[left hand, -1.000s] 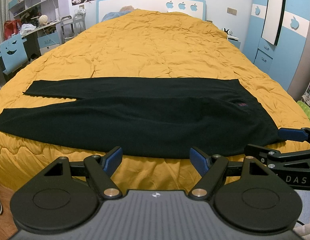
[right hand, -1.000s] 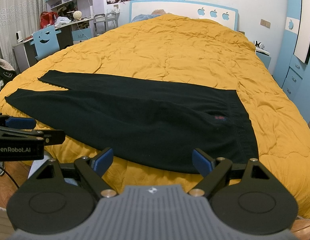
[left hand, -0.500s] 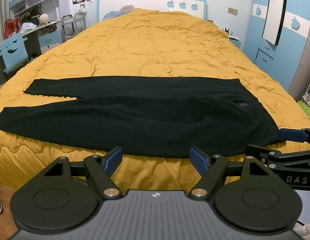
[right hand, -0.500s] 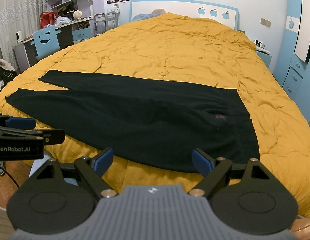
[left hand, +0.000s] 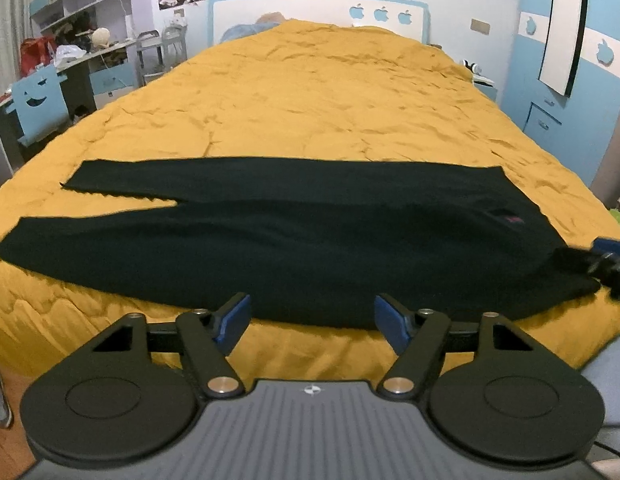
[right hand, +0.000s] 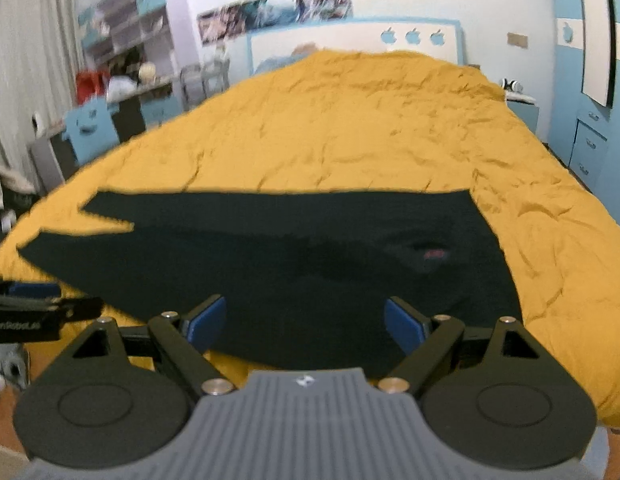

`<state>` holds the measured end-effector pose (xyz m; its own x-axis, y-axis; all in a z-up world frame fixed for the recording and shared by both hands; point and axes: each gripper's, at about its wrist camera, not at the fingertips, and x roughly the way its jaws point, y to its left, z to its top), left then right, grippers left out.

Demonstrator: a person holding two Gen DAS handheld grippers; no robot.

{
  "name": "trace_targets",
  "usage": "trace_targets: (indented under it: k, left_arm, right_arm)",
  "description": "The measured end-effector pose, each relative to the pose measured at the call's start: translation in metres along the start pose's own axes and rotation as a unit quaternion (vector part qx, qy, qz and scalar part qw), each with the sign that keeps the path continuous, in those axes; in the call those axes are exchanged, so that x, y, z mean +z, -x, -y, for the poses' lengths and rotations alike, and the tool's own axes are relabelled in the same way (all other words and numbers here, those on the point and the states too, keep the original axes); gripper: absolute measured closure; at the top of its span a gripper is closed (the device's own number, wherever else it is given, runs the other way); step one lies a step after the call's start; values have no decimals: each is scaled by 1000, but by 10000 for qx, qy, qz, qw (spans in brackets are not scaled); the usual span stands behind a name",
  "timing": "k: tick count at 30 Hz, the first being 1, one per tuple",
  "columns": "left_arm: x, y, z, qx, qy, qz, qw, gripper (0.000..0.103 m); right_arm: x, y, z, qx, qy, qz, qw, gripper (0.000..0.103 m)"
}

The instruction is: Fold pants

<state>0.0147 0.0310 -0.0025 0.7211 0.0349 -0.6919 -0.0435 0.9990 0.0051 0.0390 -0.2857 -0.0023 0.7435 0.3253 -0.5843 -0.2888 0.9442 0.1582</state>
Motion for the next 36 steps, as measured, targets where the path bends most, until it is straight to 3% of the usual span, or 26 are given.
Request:
trace_targets:
  k: [3,6,10,13,16,21,27,30,32,34,36]
  left_arm:
    - [5,-4,-20,168,-92,178,9997,26]
    - [7,-9,-47,583,-319,394,9970,26]
    - [1,-22,-81,1015,-1005,583,9880,27]
    - [-4,-37,-107,1172,-1519,465,9803,26]
    - [-9,-53,-132,1504,-1983,210,9683,26]
    - [-20,-87,-172,1691,-2591,-378,9502,26]
    - [-37,-121,-207,2150,-3464,-807,9095,25]
    - [-47,-137,-209,2059,-3738,-905,8998,26]
    - [-55,-139,-203,2079,-4109,-838,8837,32]
    - [-63,-142,-196,2065,-4402,-807,8701,44]
    - [-69,-145,-194,1997,-4509,-842,8659,74]
  right_arm:
    - [8,-6,14,-121,269,156,9994,21]
    - [14,-13,31,-94,508,132,9986,21]
    - [19,-28,62,-135,616,-235,9977,21]
    - [22,-37,84,-344,686,-558,9955,22]
    - [22,-43,107,-549,680,-864,9924,32]
    - [14,-52,129,-653,735,-1327,9863,55]
    - [9,-60,137,-942,731,-1732,9776,57]
    - [10,-65,140,-1019,618,-1810,9762,57]
    - [10,-68,140,-1056,622,-1875,9746,57]
    - [9,-70,139,-1044,680,-1957,9727,57]
    - [9,-70,138,-1011,815,-2010,9709,57]
